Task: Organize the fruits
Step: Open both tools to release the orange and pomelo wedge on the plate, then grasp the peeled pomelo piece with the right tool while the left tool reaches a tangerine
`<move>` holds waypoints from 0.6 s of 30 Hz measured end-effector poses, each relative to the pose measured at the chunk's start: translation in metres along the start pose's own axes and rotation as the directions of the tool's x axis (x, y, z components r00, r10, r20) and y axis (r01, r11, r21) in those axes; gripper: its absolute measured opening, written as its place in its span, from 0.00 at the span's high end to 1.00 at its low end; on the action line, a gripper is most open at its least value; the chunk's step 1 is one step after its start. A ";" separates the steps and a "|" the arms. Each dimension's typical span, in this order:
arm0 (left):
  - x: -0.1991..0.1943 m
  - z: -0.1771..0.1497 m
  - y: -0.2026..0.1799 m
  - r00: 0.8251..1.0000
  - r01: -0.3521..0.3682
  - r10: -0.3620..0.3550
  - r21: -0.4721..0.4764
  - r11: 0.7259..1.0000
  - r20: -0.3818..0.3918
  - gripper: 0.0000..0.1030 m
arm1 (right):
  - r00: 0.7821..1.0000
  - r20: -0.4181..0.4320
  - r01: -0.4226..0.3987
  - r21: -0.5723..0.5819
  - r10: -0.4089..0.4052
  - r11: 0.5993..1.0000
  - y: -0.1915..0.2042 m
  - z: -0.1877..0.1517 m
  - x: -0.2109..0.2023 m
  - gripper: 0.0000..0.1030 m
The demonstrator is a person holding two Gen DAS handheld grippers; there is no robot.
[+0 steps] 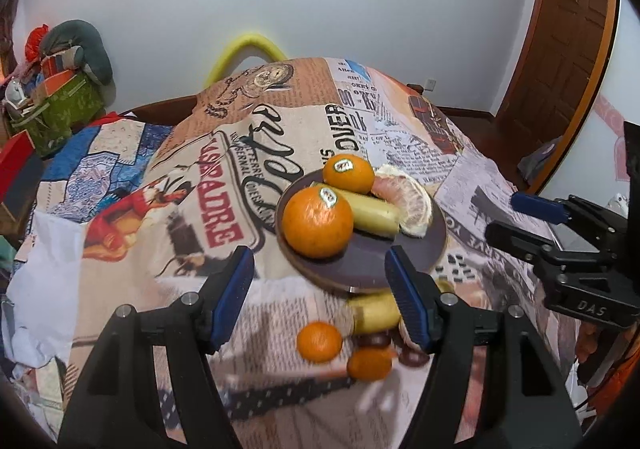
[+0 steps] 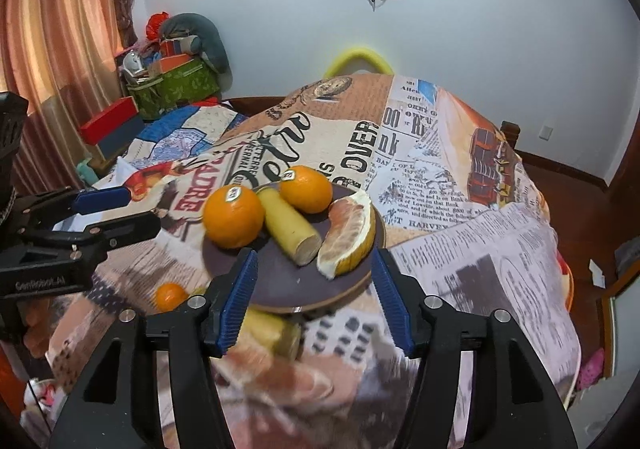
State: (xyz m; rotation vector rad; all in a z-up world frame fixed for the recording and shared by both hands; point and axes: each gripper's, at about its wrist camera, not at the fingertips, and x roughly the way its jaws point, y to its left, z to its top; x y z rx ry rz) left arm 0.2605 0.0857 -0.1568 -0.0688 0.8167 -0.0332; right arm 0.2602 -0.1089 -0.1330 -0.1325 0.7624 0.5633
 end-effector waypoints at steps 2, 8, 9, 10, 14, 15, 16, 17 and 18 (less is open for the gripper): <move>-0.008 -0.007 0.000 1.000 -0.006 0.006 0.006 1.000 -0.003 0.34 | 1.000 0.007 0.007 -0.003 -0.007 1.000 0.004 -0.007 -0.009 0.41; -0.019 -0.030 0.004 0.999 -0.020 0.020 0.006 1.000 -0.027 0.34 | 1.000 -0.003 0.014 0.009 -0.014 1.000 0.008 -0.030 -0.024 0.32; -0.019 -0.035 0.006 0.999 -0.022 0.022 0.003 1.000 -0.036 0.34 | 1.000 -0.009 0.019 0.012 -0.019 1.000 0.007 -0.035 -0.024 0.31; -0.018 -0.038 0.007 0.999 -0.022 0.022 0.002 1.000 -0.044 0.34 | 1.000 -0.013 0.020 0.015 -0.020 1.000 0.007 -0.038 -0.024 0.28; -0.009 -0.055 0.012 0.996 -0.025 0.024 -0.004 1.000 -0.081 0.34 | 0.999 -0.044 0.021 0.028 -0.020 0.999 0.006 -0.055 -0.018 0.23; -0.005 -0.059 0.013 0.996 -0.023 0.022 -0.005 1.000 -0.092 0.34 | 0.998 -0.054 0.019 0.029 -0.018 0.999 0.006 -0.058 -0.016 0.23; -0.001 -0.063 0.013 0.995 -0.022 0.022 -0.004 1.000 -0.100 0.34 | 0.998 -0.069 0.015 0.028 -0.013 0.999 0.006 -0.062 -0.011 0.23; 0.002 -0.067 0.014 0.994 -0.024 0.024 -0.001 1.000 -0.106 0.34 | 0.996 -0.086 0.012 0.027 -0.010 1.000 0.006 -0.065 -0.005 0.23; 0.005 -0.070 0.014 0.994 -0.026 0.026 0.004 1.000 -0.110 0.34 | 0.995 -0.102 0.011 0.023 -0.008 1.000 0.007 -0.067 0.001 0.23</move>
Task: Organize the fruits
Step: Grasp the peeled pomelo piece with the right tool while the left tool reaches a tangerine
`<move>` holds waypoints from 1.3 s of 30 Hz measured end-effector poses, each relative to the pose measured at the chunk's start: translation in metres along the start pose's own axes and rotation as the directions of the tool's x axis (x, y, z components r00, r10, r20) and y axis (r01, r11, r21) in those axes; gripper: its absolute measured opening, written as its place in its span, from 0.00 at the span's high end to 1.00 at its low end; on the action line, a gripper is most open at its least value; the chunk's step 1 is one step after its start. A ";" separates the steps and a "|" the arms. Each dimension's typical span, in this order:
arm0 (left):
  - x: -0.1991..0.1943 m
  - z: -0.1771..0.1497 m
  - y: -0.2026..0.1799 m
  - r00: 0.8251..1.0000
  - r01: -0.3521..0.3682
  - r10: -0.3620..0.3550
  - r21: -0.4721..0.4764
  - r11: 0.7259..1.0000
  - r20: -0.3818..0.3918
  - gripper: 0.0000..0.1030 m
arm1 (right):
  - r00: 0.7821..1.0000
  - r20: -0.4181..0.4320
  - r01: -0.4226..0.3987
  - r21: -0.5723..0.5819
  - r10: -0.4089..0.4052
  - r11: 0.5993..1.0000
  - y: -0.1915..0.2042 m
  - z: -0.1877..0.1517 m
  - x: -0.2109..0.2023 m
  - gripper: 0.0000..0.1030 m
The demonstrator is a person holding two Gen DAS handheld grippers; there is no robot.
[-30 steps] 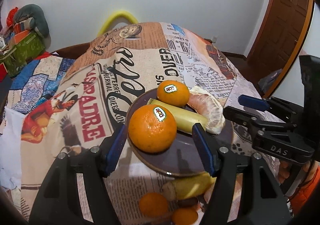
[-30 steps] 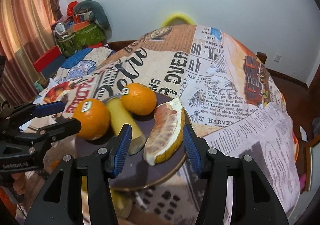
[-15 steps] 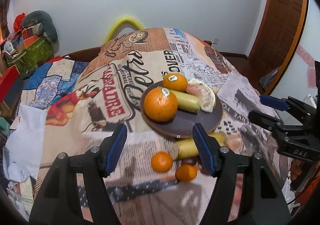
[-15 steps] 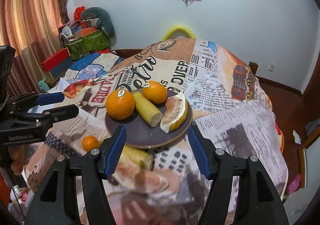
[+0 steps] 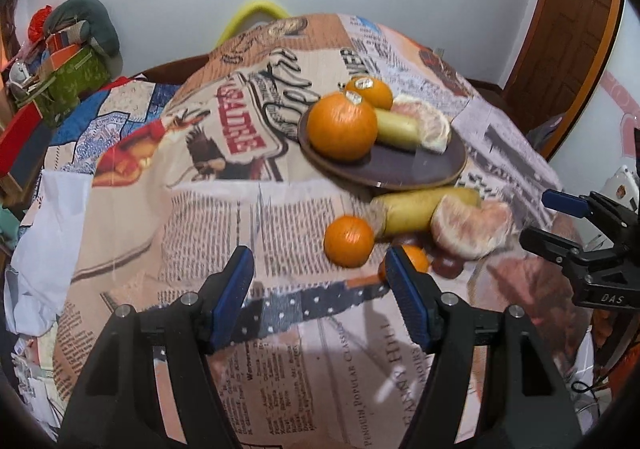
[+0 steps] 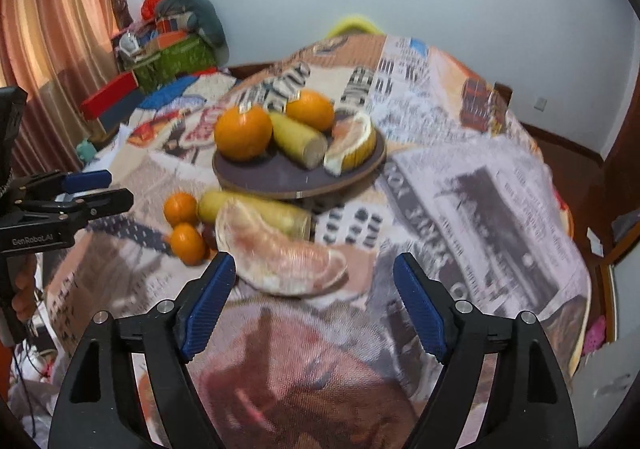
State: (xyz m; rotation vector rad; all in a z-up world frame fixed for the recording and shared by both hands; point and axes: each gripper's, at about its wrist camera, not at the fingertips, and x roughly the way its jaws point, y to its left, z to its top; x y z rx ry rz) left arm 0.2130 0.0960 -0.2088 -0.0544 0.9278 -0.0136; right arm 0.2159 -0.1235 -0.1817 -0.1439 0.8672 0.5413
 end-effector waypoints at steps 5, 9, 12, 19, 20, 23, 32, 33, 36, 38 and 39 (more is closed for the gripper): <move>0.015 -0.004 0.000 1.000 0.011 -0.010 0.011 1.000 -0.014 0.35 | 0.998 -0.058 -0.020 -0.009 0.020 1.000 0.000 -0.006 0.022 0.23; 0.026 -0.003 -0.001 0.999 0.032 -0.031 0.015 0.999 -0.020 0.45 | 0.997 -0.078 -0.028 -0.018 0.026 0.999 0.000 -0.005 0.034 0.23; 0.035 0.000 -0.003 0.999 0.040 -0.040 0.019 0.999 -0.035 0.54 | 0.993 -0.094 -0.073 -0.014 0.072 0.997 0.001 -0.005 0.039 0.23; 0.050 0.003 -0.011 0.997 0.062 -0.061 0.028 0.998 -0.046 0.56 | 0.991 -0.083 -0.104 -0.032 0.101 0.994 0.007 -0.009 0.035 0.33; 0.052 0.004 -0.012 0.997 0.060 -0.058 0.029 0.998 -0.049 0.57 | 0.992 -0.074 -0.101 -0.033 0.098 0.994 0.007 -0.009 0.033 0.39; 0.056 0.006 -0.013 0.995 0.082 -0.081 0.015 0.997 -0.052 0.65 | 0.992 -0.061 -0.114 -0.009 0.114 0.993 0.000 -0.009 0.027 0.51; 0.038 -0.002 -0.012 0.998 0.060 -0.059 0.011 0.998 -0.035 0.66 | 0.986 -0.042 -0.164 0.001 0.164 0.986 -0.002 -0.014 0.006 0.74; 0.032 -0.004 -0.011 0.998 0.060 -0.059 0.012 0.998 -0.030 0.66 | 0.985 -0.042 -0.168 -0.005 0.168 0.986 0.000 -0.015 0.004 0.74; 0.019 -0.010 -0.009 0.998 0.063 -0.063 0.011 0.998 -0.021 0.66 | 0.981 -0.036 -0.190 -0.035 0.189 0.981 0.010 -0.019 -0.005 0.75; 0.013 -0.015 -0.009 0.998 0.067 -0.066 0.014 0.998 -0.021 0.66 | 0.977 -0.035 -0.212 -0.052 0.210 0.976 0.018 -0.022 -0.009 0.74; 0.010 -0.019 -0.009 0.997 0.069 -0.068 0.017 0.997 -0.023 0.66 | 0.974 -0.036 -0.224 -0.061 0.222 0.973 0.023 -0.022 -0.010 0.74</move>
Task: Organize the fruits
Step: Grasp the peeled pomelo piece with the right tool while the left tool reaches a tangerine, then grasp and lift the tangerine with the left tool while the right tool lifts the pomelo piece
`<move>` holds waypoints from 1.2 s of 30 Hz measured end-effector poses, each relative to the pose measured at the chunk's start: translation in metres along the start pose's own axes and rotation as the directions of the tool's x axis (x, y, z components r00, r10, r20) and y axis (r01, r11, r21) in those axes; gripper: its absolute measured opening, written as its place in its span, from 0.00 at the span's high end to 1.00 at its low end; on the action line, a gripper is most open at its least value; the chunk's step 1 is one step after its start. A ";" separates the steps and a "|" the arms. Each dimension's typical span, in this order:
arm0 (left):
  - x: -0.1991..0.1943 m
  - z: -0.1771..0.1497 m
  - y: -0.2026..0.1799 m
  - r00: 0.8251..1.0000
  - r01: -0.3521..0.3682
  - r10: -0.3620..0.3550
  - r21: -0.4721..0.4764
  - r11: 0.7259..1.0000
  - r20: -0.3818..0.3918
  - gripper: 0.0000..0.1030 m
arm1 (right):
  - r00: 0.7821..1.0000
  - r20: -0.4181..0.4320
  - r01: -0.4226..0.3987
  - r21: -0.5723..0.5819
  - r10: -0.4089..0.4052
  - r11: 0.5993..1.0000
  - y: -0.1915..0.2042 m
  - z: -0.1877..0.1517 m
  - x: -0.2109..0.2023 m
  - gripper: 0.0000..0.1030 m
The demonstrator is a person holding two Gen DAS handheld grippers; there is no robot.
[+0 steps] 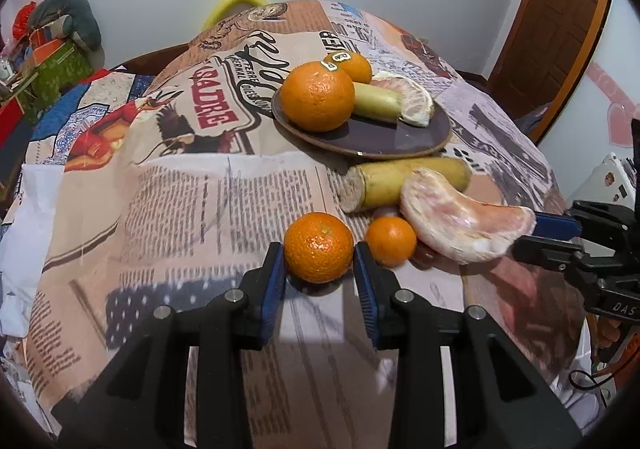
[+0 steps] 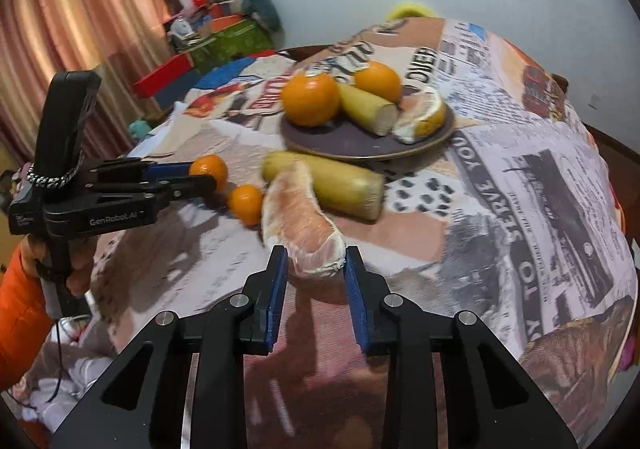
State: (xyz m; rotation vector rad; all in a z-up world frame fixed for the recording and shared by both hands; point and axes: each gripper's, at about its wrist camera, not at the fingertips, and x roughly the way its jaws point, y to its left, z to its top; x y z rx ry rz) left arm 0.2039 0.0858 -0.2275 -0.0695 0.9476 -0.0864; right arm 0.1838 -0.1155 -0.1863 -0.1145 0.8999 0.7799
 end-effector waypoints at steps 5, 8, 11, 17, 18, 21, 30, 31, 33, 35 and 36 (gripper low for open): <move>-0.004 -0.013 -0.003 1.000 0.005 -0.005 0.011 1.000 -0.014 0.66 | 1.000 -0.021 -0.022 -0.028 0.021 0.999 0.014 0.004 0.013 0.71; -0.003 -0.018 -0.004 1.000 0.013 -0.013 0.013 1.000 -0.020 0.66 | 0.999 -0.049 0.002 -0.046 -0.005 0.999 0.021 0.007 0.025 0.53; -0.002 -0.020 -0.004 1.000 0.014 -0.013 0.018 1.000 -0.021 0.66 | 0.998 -0.055 0.015 -0.060 -0.018 0.998 0.024 0.013 0.035 0.46; -0.003 -0.020 -0.002 1.000 0.018 -0.018 0.014 1.000 -0.011 0.66 | 0.996 -0.093 -0.014 -0.045 0.009 0.999 0.025 0.021 0.052 0.46; -0.003 -0.019 -0.002 1.000 0.018 -0.018 0.014 1.000 -0.012 0.66 | 0.995 -0.101 -0.023 -0.041 0.019 0.999 0.025 0.021 0.056 0.48; -0.003 -0.019 -0.002 1.000 0.012 -0.012 0.013 1.000 -0.010 0.66 | 0.995 -0.103 -0.021 -0.036 0.018 0.999 0.027 0.018 0.059 0.59; -0.013 -0.006 -0.008 1.000 0.011 -0.011 0.016 1.000 0.026 0.66 | 0.999 -0.045 -0.006 -0.012 0.006 1.000 0.022 0.015 0.036 0.60; -0.015 -0.004 -0.010 0.999 0.012 -0.012 0.019 1.000 0.033 0.66 | 0.999 -0.035 -0.002 -0.008 0.002 1.000 0.020 0.017 0.033 0.60; -0.019 0.002 -0.013 0.999 0.015 -0.016 0.023 1.000 0.052 0.66 | 1.000 -0.008 0.012 -0.001 -0.012 1.000 0.018 0.020 0.023 0.60; -0.022 0.007 -0.016 0.997 0.018 -0.020 0.025 1.000 0.071 0.66 | 0.999 0.024 0.028 0.005 -0.029 1.000 0.014 0.025 0.013 0.60; -0.023 0.012 -0.017 0.996 0.018 -0.020 0.026 1.000 0.083 0.66 | 0.999 0.038 0.038 0.006 -0.038 0.999 0.012 0.028 0.009 0.60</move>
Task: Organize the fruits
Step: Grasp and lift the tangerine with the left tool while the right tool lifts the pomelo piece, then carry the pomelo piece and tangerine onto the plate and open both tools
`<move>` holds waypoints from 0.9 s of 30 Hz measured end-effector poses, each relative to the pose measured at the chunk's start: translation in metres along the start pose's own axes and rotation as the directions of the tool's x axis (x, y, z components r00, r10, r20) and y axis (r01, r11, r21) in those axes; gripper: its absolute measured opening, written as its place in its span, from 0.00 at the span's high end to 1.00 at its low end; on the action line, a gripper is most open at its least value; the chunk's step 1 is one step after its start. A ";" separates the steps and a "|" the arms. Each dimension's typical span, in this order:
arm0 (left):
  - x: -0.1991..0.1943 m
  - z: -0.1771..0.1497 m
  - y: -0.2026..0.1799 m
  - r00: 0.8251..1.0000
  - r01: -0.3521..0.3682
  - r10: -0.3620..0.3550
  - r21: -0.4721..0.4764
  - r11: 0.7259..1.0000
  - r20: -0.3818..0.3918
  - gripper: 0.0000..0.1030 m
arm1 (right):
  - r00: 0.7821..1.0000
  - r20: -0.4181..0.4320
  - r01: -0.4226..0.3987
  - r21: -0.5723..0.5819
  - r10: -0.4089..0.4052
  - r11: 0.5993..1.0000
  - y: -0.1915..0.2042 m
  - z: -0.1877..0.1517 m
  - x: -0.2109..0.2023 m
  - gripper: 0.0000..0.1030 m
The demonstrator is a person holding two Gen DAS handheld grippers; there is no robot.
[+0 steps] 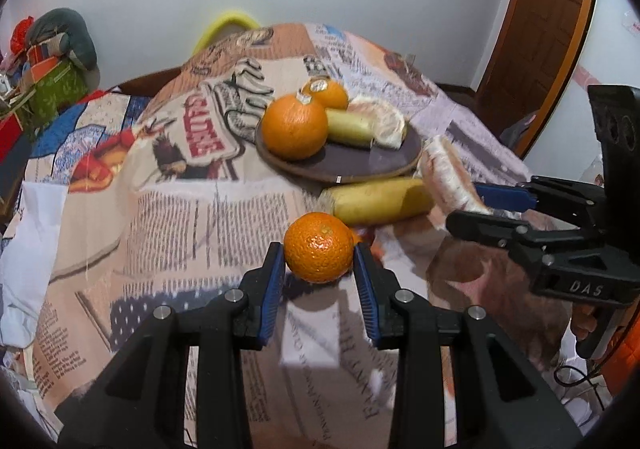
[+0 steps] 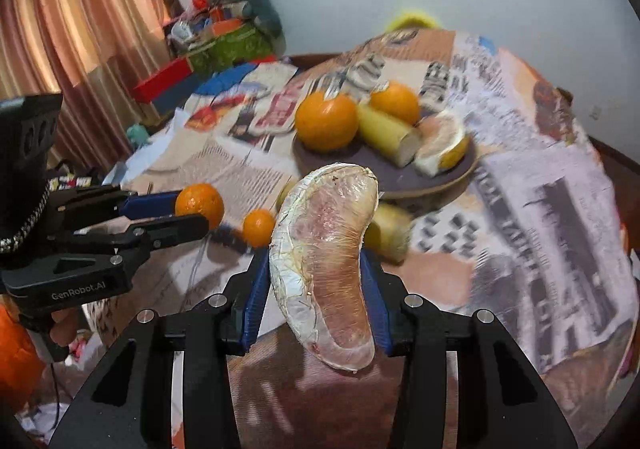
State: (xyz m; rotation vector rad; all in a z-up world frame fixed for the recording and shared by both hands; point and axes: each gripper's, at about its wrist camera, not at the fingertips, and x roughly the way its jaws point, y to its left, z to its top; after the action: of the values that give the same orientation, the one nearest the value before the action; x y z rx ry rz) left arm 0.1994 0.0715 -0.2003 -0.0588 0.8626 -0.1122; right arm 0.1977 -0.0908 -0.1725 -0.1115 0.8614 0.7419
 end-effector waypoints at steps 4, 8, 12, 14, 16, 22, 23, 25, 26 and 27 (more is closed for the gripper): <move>0.000 0.015 -0.003 0.999 0.000 0.000 -0.006 1.000 0.034 0.66 | 0.997 0.060 0.042 0.006 -0.042 0.999 -0.009 0.013 -0.016 0.60; 0.007 0.031 -0.003 0.998 -0.003 0.004 -0.023 1.000 0.057 0.66 | 0.991 0.111 0.068 0.022 -0.070 0.997 -0.020 0.026 -0.027 0.60; 0.019 0.049 -0.003 0.998 -0.005 0.007 -0.037 0.999 0.068 0.66 | 0.986 0.142 0.077 0.044 -0.083 0.996 -0.031 0.038 -0.029 0.60; 0.027 0.056 -0.003 0.998 0.003 0.000 -0.047 0.999 0.068 0.66 | 0.984 0.151 0.089 0.052 -0.096 0.995 -0.036 0.044 -0.027 0.60; 0.035 0.064 -0.004 0.998 0.019 -0.016 -0.053 0.998 0.065 0.66 | 0.982 0.155 0.098 0.057 -0.106 0.994 -0.042 0.050 -0.023 0.60; 0.060 0.081 -0.014 0.998 0.038 -0.036 -0.030 0.999 0.058 0.66 | 0.981 0.156 0.104 0.059 -0.112 0.993 -0.056 0.061 -0.013 0.60; 0.064 0.083 -0.015 0.998 0.040 -0.039 -0.025 0.999 0.054 0.66 | 0.982 0.153 0.107 0.057 -0.114 0.993 -0.058 0.062 -0.010 0.60; 0.072 0.086 -0.019 0.998 0.040 -0.039 -0.012 0.999 0.049 0.66 | 0.983 0.140 0.111 0.054 -0.118 0.992 -0.063 0.065 -0.003 0.60; 0.075 0.087 -0.019 0.998 0.040 -0.039 -0.009 0.999 0.047 0.66 | 0.984 0.133 0.112 0.053 -0.118 0.992 -0.064 0.066 0.000 0.60; 0.078 0.088 -0.020 0.998 0.042 -0.042 -0.007 0.999 0.045 0.66 | 0.985 0.125 0.111 0.052 -0.116 0.993 -0.066 0.067 0.004 0.60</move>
State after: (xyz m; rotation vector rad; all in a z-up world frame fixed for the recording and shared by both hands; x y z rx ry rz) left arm 0.3157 0.0424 -0.2001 -0.0861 0.8171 -0.1464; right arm 0.2852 -0.1130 -0.1440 -0.0718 0.7430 0.6159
